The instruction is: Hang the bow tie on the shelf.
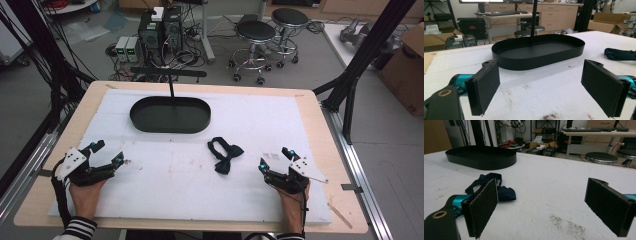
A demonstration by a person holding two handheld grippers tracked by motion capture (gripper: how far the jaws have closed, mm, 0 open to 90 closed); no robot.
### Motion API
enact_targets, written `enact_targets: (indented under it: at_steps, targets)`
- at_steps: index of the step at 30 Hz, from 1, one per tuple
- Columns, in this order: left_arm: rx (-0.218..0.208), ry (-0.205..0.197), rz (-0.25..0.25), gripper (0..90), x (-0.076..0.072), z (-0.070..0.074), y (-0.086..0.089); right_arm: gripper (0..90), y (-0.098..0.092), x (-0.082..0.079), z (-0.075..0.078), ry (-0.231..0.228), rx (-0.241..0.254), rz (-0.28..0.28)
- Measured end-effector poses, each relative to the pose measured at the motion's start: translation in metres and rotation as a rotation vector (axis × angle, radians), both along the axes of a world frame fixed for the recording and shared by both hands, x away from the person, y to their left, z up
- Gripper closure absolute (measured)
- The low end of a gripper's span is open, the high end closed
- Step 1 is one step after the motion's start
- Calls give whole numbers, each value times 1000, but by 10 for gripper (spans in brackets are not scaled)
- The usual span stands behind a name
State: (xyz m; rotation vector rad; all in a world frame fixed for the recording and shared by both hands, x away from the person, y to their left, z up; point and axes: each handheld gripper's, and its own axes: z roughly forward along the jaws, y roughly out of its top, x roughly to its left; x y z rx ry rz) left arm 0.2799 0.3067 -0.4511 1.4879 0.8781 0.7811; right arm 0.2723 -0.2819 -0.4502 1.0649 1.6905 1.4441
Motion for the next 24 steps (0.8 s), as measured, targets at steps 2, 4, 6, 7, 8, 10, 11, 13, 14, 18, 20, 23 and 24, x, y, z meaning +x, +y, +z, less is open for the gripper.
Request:
enact_targets:
  at_steps: [2, 4, 6, 7, 8, 10, 11, 13, 14, 18, 20, 23, 24]
  targets:
    - [2, -2, -1, 157, 0, 0, 0, 105, 0, 0, 0, 0, 1, -1]
    - [5, -1, -2, 157, 0, 0, -1, 105, 0, 0, 0, 1, -2, -2]
    - [5, -2, -2, 157, 0, 0, -1, 105, 1, -1, 0, 2, -5, -6]
    - [5, -2, -2, 157, 0, 0, -1, 105, 1, -1, 0, 2, -4, -5]
    - [4, -2, -1, 157, 0, 0, -1, 105, 1, -1, 0, 2, -4, -5]
    - [5, -1, 1, 157, 0, 0, 0, 105, 0, 0, 0, 0, -1, -2]
    - [5, -1, 1, 157, 0, 0, 0, 105, 0, 0, 0, 0, -1, -2]
    - [6, -1, 0, 157, 0, 0, -1, 105, 0, 0, 0, 4, 4, -5]
    - [6, -1, 0, 157, 0, 0, -1, 105, 0, -1, 0, 6, 6, -5]
    - [5, 1, 2, 157, 0, 0, 0, 105, 0, 0, 0, 1, -2, -3]
    - [4, 2, 1, 157, 0, 0, 0, 105, 3, -1, 0, -1, -22, 4]
    - [6, 0, -1, 157, 0, 0, -1, 105, 7, -2, 0, -11, -66, 22]
    - [9, 0, -2, 157, 0, 0, -1, 105, 7, -2, 0, -11, -66, 22]
